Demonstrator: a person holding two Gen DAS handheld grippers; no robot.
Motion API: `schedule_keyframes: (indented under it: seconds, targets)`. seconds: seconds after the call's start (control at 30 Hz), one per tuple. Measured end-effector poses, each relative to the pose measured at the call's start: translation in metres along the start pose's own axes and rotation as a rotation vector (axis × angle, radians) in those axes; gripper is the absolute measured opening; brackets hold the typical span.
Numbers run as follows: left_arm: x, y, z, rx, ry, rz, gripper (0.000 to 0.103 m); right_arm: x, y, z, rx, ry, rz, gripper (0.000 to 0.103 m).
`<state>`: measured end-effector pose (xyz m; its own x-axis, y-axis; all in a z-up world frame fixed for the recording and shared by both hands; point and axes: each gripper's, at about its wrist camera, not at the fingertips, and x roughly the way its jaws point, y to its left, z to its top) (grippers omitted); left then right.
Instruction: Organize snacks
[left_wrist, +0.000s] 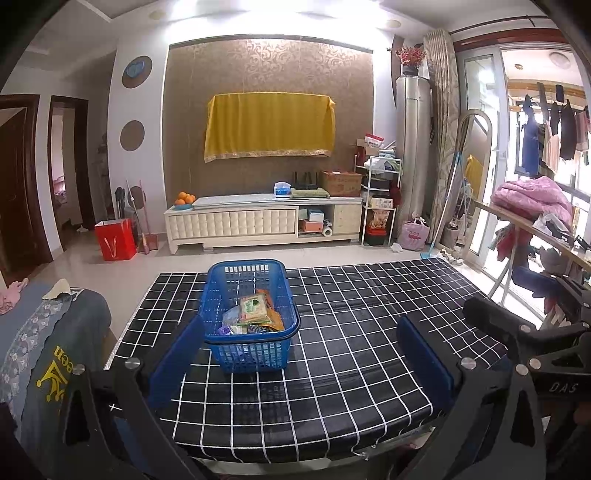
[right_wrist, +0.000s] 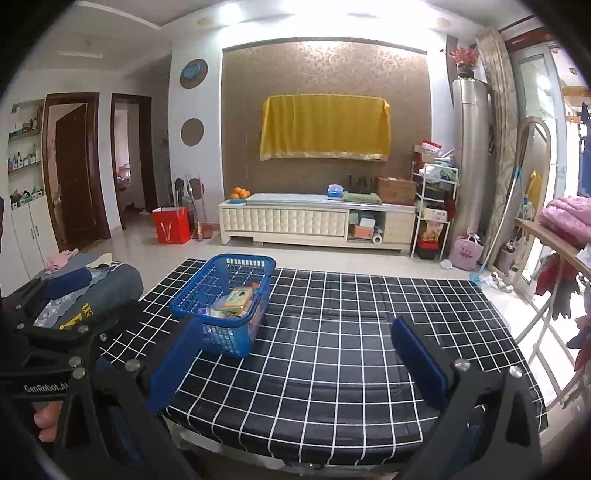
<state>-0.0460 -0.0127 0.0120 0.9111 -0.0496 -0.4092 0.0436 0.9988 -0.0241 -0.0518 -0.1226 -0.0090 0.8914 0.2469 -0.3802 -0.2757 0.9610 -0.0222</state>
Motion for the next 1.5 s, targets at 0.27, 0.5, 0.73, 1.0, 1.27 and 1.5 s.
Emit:
schedule_keyframes:
  seconds: [0.27,0.5,0.73,1.0,1.27,1.5]
  targets:
    - [-0.0002,-0.0008,-0.0001,0.0,0.0,0.001,0.103,-0.0002,-0.0005,0.0005,0.001,0.001,0.0,0.103]
    - [-0.0019,-0.0012,-0.0002,0.007,-0.008,0.007,0.103,-0.0004,0.0005,0.0007,0.001,0.0,0.0,0.103]
    - [-0.0017,-0.0004,-0.0005,0.005,-0.004,0.005,0.103,-0.0003,0.0014,0.0006,0.004,0.005,0.005,0.103]
    - [-0.002,-0.0005,-0.0016,0.008,-0.002,0.007,0.103,0.0002,0.0048,-0.0001,0.007,0.009,0.003,0.103]
    - [-0.0043,-0.0005,-0.0014,0.0,-0.004,-0.009,0.103,-0.001,0.0056,0.0005,0.007,0.003,-0.003,0.103]
    - [-0.0063,-0.0018,-0.0005,0.001,-0.009,-0.02,0.103,-0.0048,0.0038,-0.0006,0.005,-0.004,-0.016,0.103]
